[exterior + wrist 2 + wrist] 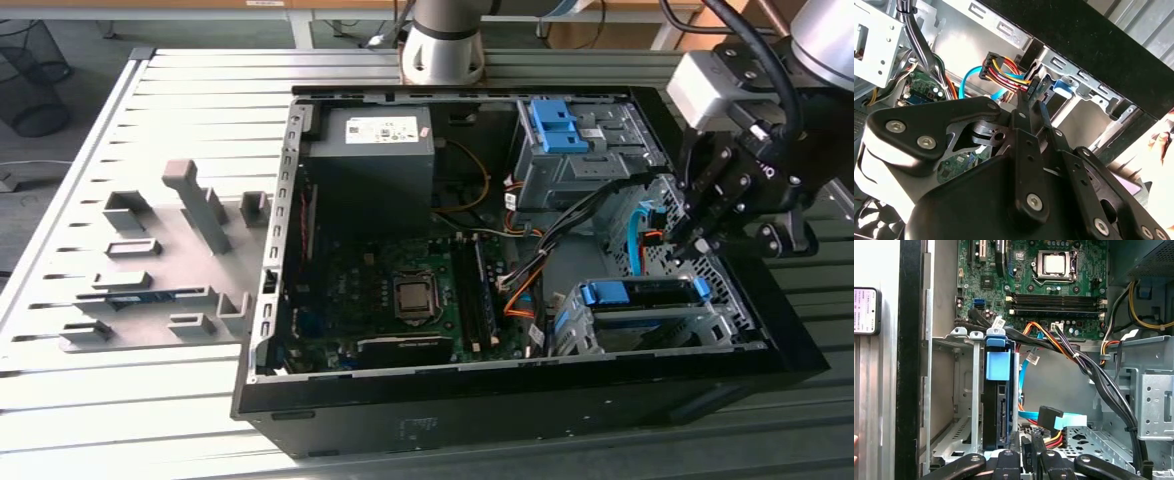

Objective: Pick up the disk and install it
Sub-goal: 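Insert the first disk wire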

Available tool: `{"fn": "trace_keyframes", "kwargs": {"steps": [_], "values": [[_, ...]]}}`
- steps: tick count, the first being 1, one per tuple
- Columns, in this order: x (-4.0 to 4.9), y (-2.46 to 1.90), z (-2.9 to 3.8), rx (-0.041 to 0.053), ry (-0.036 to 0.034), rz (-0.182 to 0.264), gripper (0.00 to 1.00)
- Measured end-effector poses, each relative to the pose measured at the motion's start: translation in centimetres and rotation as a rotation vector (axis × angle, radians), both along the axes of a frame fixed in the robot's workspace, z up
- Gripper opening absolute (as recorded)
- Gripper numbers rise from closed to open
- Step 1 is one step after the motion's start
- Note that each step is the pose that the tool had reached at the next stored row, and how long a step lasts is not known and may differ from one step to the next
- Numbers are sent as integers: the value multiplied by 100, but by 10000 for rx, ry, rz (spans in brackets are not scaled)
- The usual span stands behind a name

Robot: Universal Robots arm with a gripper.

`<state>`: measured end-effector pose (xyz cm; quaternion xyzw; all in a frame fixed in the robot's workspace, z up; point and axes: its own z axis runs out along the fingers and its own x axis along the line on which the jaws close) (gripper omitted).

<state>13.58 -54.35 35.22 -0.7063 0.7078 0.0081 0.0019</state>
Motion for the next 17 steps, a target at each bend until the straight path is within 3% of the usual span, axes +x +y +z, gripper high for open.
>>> {"fn": "trace_keyframes", "kwargs": {"steps": [11, 13, 14, 17], "values": [[0, 1, -30, -2, 0, 234, 24], [0, 1, -30, -3, 0, 243, 22], [0, 1, -31, -1, 0, 244, 16], [0, 1, -31, -1, 0, 245, 16]]}}
